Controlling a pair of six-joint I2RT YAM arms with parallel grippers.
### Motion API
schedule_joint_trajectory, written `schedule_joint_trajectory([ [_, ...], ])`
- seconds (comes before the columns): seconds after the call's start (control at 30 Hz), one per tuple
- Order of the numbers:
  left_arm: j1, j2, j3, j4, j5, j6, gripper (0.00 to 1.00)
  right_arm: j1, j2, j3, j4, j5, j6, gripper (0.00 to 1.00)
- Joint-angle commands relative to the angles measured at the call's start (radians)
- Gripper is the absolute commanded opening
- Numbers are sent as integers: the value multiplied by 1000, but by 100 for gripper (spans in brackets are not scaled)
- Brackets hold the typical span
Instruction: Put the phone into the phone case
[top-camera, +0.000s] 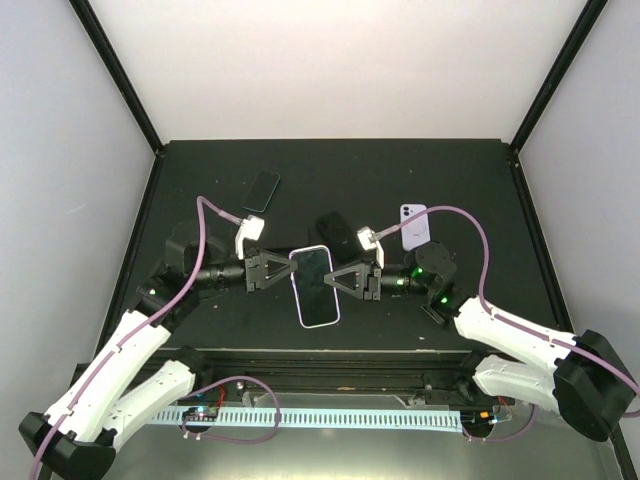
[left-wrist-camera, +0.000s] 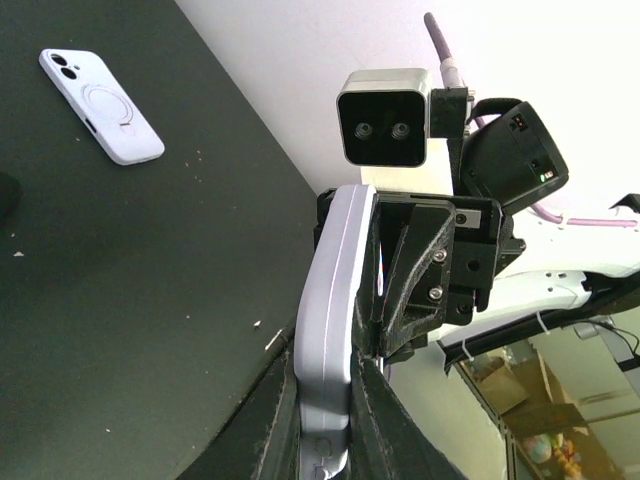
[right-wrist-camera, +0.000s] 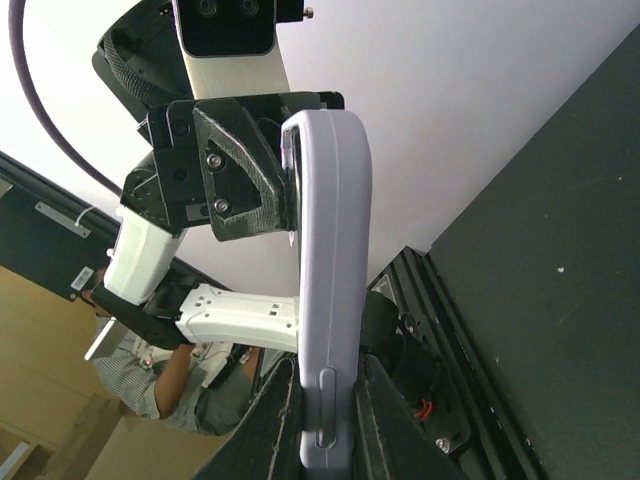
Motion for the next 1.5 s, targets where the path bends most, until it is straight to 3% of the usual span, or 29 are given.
schedule_joint_trajectory([
  [0.0, 0, 4, 44, -53, -90, 1, 2, 11, -22, 46, 36, 19, -9, 1],
  [0.07, 1, -1, 36, -25, -56, -34, 6, 11, -24, 44, 37, 43, 2, 1],
  [0.33, 1, -92, -85, 124, 14, -190, 53, 10, -16, 29, 104, 195, 109, 1],
  [0.43, 0, -131, -149, 133, 16, -217, 61, 9, 3, 28, 127, 245, 147, 1],
  [0.63, -1, -181, -283, 259, 53, -325, 62, 6, 46, 31, 182, 307, 202, 1],
  [0.8, -8, -142, -293, 294, 63, -343, 55, 6, 101, 48, 227, 301, 238, 1],
  [0.83, -8, -133, -290, 291, 64, -338, 51, 7, 113, 50, 237, 299, 247, 1],
  [1.0, -10, -114, -250, 185, 14, -270, 9, 7, 146, 52, 238, 296, 242, 1],
  [1.07, -10, -108, -236, 143, -12, -248, 2, 6, 152, 50, 222, 298, 227, 1],
  [1.33, -10, -87, -224, 86, -64, -213, 3, 3, 198, 36, 233, 280, 218, 1],
  [1.4, -9, -88, -212, 54, -99, -197, 15, -5, 208, 30, 230, 276, 209, 1],
  [1.47, -10, -91, -193, -2, -158, -164, 34, -18, 217, 19, 221, 266, 191, 1],
])
